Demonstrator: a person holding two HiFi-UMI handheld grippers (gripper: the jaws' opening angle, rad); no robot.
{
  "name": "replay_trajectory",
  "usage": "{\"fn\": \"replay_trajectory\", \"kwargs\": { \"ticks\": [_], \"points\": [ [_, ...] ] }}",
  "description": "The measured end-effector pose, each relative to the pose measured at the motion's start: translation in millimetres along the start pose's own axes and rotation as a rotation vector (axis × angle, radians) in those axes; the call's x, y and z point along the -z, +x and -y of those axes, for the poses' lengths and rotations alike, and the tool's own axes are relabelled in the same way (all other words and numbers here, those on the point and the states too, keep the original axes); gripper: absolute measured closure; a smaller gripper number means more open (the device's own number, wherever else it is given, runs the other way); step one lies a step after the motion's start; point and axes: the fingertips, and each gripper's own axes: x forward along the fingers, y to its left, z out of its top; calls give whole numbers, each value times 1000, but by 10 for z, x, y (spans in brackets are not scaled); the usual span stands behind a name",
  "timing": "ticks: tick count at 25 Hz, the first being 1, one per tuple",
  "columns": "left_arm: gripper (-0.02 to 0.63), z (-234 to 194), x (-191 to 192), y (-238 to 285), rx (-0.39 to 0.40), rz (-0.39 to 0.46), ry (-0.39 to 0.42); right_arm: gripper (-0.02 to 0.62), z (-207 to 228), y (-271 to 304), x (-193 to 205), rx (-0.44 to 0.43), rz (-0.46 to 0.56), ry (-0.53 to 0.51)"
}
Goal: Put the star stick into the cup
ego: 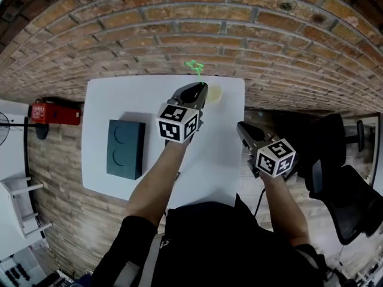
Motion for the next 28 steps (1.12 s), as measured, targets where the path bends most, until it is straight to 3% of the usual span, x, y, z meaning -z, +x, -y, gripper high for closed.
{"fn": "replay_trajectory", "kwargs": {
  "ticks": [14,19,24,28],
  "points": [
    [579,-25,441,325,4,-140,-40,595,6,-197,120,22,-16,23],
    [475,70,548,385,61,-192,-85,595,-79,-236,117,14,-14,17],
    [339,107,527,335,47,-207,-83,595,-170,-283,104,7,-11,7],
    [318,124,451,223,27,-191,-77,595,-250,-345,117,7,-12,5]
  ]
}}
